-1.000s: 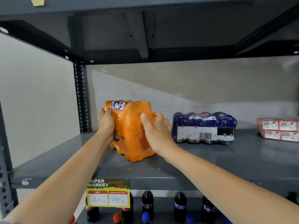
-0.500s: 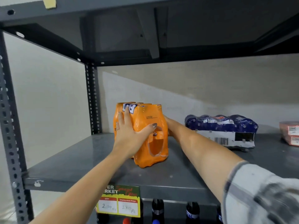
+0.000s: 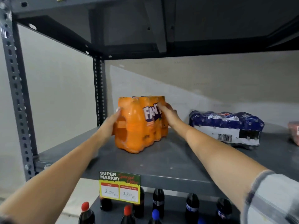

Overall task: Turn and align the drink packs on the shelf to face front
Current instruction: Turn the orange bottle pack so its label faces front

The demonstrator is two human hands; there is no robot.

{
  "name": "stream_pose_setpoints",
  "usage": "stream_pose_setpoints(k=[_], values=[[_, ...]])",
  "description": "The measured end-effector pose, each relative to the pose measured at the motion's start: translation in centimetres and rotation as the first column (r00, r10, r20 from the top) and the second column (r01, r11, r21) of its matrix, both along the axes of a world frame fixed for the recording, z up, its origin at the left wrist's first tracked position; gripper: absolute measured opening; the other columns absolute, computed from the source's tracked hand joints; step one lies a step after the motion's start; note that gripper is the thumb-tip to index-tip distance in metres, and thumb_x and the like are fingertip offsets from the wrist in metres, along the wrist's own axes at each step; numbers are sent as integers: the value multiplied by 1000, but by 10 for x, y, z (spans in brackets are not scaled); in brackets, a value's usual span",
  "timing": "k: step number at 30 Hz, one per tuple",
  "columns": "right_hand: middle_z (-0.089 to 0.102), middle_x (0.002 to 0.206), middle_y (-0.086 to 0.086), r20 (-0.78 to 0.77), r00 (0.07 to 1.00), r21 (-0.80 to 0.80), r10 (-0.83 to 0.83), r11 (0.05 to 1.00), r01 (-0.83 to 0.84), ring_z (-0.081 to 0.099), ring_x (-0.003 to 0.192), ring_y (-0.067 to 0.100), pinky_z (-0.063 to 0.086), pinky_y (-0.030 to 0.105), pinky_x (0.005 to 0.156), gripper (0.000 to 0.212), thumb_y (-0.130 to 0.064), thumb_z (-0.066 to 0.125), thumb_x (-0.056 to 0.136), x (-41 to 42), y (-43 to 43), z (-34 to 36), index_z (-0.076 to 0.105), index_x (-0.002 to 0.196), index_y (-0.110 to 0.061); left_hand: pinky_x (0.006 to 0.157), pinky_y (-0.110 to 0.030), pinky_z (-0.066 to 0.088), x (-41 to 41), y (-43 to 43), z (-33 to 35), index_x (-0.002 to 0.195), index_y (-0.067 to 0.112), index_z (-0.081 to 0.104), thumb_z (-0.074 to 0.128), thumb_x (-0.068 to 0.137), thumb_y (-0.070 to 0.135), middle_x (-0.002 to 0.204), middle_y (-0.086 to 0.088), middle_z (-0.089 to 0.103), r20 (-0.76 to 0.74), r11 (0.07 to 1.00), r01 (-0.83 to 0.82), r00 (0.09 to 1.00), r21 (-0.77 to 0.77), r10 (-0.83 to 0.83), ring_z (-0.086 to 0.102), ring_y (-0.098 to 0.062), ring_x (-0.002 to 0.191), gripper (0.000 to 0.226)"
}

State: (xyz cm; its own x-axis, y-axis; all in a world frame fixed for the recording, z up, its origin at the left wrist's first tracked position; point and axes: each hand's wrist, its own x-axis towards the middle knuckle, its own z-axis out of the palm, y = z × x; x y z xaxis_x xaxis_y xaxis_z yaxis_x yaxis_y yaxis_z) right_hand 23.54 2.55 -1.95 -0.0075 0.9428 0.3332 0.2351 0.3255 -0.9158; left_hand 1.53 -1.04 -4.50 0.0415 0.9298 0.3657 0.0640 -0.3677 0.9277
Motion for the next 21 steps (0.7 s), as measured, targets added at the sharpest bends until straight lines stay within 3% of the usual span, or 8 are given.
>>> stream_pose_setpoints(k=[3,6,8,10,12,15,18,21], values=[[35,147,12,204,947,92,-250,968,235,48,130,36,44,47,100,90,-76,46,82,3,-12,-7,34,147,-16,95,-47,49,-11,13,1,115,27,62,25,97,61,106,-2,69,40,992,-83,995,-91,87,64,-24,103,54],[43,140,11,299,863,181,-406,913,367,55,120,34,53,46,88,98,-81,51,74,3,-29,-7,34,142,-12,90,-50,54,-6,16,11,116,21,67,27,99,57,108,-10,74,101,985,-89,989,-148,104,69,-30,102,56],[50,134,8,269,891,178,-366,928,327,58,114,29,55,46,86,93,-78,57,72,10,-37,-7,37,136,-13,85,-51,56,-4,17,12,96,20,69,34,101,49,90,-7,77,123,976,-150,978,-157,170,71,-30,92,45],[55,131,7,211,945,83,-250,968,237,59,109,25,55,45,87,80,-69,64,75,24,-40,-4,40,130,-16,89,-55,55,-7,24,11,75,18,63,42,99,48,70,-4,70,35,951,-308,951,-33,309,66,-29,81,43],[55,135,8,182,977,-72,-108,990,123,58,114,27,54,46,92,74,-56,70,79,36,-43,1,39,135,-18,88,-50,54,-13,20,11,76,18,61,43,94,59,71,-2,64,-42,874,-462,880,151,472,62,-24,77,48],[48,146,8,290,957,-208,16,977,47,52,128,31,50,42,94,77,-38,74,83,43,-49,0,34,146,-19,88,-47,53,-3,6,12,111,23,64,36,67,85,99,-4,71,-19,967,-249,968,48,250,68,-24,93,81],[49,146,6,380,924,-115,-42,989,93,53,125,26,52,38,89,75,-36,75,84,41,-57,-7,36,146,-18,85,-48,54,5,0,11,134,31,49,53,59,79,115,-2,68,-2,998,-31,1000,-59,31,68,-25,101,89],[51,142,6,401,913,-60,-75,992,107,52,111,20,51,35,85,76,-39,76,82,40,-65,-11,37,143,-18,74,-43,57,4,0,9,124,37,52,68,35,85,113,0,69,0,998,15,1000,-56,-15,69,-24,99,102]])
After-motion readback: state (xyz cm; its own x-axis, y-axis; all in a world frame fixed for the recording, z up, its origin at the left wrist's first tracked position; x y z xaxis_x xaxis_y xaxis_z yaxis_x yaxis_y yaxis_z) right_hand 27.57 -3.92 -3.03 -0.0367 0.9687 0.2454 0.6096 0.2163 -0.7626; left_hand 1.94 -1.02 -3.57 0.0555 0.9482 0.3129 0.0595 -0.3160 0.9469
